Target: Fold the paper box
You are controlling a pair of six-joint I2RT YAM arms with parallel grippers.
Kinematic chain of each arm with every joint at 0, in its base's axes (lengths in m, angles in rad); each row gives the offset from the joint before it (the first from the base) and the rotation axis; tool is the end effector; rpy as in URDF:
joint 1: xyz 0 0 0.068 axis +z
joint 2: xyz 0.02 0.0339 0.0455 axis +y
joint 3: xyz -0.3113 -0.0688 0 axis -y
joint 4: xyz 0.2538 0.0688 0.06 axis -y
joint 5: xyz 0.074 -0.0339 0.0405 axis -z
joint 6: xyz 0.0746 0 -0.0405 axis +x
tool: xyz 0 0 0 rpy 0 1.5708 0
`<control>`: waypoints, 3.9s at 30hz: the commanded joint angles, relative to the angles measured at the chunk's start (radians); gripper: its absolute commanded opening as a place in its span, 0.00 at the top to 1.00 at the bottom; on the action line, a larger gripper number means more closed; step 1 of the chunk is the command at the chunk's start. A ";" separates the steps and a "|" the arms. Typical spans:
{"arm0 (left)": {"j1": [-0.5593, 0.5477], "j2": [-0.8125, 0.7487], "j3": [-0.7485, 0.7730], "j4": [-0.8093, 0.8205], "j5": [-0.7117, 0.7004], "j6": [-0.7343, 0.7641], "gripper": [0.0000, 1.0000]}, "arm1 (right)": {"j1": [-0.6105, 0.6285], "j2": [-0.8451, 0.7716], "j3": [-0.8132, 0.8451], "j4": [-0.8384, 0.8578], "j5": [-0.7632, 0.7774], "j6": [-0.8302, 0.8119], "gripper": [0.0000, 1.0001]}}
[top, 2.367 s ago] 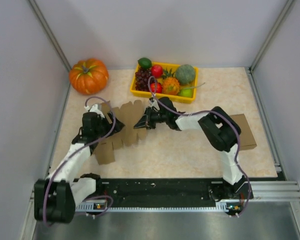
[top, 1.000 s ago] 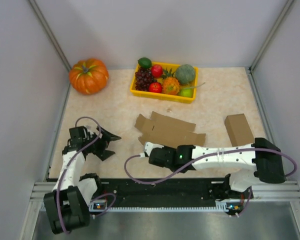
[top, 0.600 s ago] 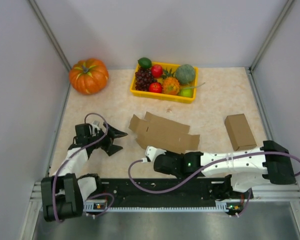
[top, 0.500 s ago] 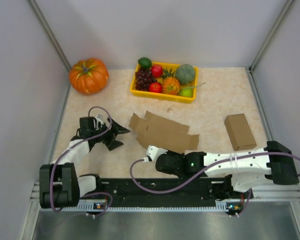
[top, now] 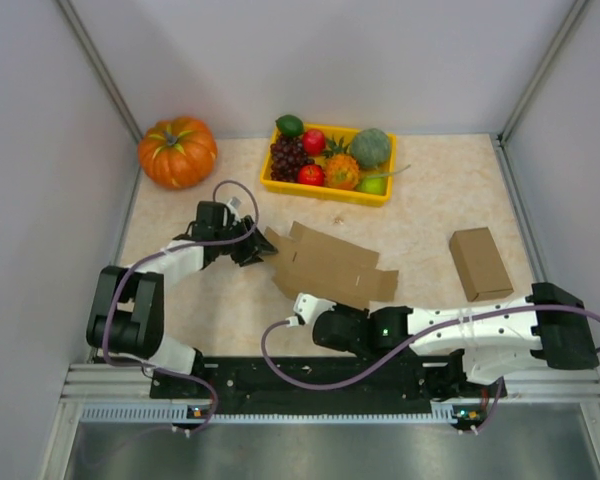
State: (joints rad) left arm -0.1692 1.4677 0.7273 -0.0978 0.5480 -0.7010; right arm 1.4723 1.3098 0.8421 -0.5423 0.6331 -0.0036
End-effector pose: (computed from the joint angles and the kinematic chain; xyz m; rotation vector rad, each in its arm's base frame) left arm 0.2969 -0.0902 0.1939 -0.3975 2.4872 -1.0432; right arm 0.0699 0.2590 0.2398 -1.3958 1.8596 -0.1161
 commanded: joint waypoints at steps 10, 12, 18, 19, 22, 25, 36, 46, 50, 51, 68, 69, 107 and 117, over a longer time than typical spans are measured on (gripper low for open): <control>-0.067 -0.099 0.035 0.165 -0.033 0.285 1.00 | -0.165 -0.226 0.083 0.024 -0.452 0.154 0.07; -0.067 -0.150 0.018 0.224 0.053 0.330 1.00 | -0.234 -0.311 0.098 0.045 -0.542 0.148 0.01; -0.069 -0.191 0.043 0.259 0.245 0.344 1.00 | -0.709 -0.210 0.265 0.047 -0.924 0.068 0.01; -0.069 -0.194 0.047 0.265 0.266 0.337 1.00 | -0.745 -0.158 0.328 0.042 -1.000 0.060 0.01; -0.070 -0.196 0.093 0.238 0.326 0.371 1.00 | -0.854 -0.039 0.399 0.054 -1.082 -0.083 0.01; -0.072 -0.201 0.136 0.201 0.368 0.426 1.00 | -1.032 0.072 0.445 0.099 -1.422 -0.128 0.07; -0.072 -0.239 0.119 0.247 0.475 0.479 1.00 | -1.096 0.357 0.509 0.100 -1.772 -0.236 0.42; 0.060 -0.331 0.078 0.621 0.497 -0.051 0.53 | -1.072 0.249 0.480 0.082 -1.704 -0.278 1.00; 0.053 -0.227 0.212 0.643 0.518 -0.100 0.38 | -1.047 0.252 0.514 0.022 -1.724 -0.325 1.00; 0.048 -0.207 0.236 0.618 0.511 -0.089 0.38 | -1.037 0.250 0.518 0.016 -1.721 -0.328 1.00; -0.145 0.069 0.414 0.466 0.754 0.146 0.83 | -0.991 0.269 0.600 -0.028 -1.734 -0.337 1.00; -0.154 0.063 0.405 0.490 0.757 0.135 0.80 | -0.989 0.269 0.601 -0.028 -1.728 -0.337 1.00; -0.179 -0.015 0.403 0.258 0.610 0.323 0.43 | -0.992 0.272 0.606 -0.018 -1.823 -0.280 1.00; -0.187 0.017 0.440 0.227 0.619 0.356 1.00 | -0.989 0.266 0.606 -0.019 -1.808 -0.286 1.00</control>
State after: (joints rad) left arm -0.3538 1.4864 1.1416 0.1501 1.1854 -0.4080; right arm 0.4747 1.5929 1.3956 -0.6106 -1.1183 -0.2836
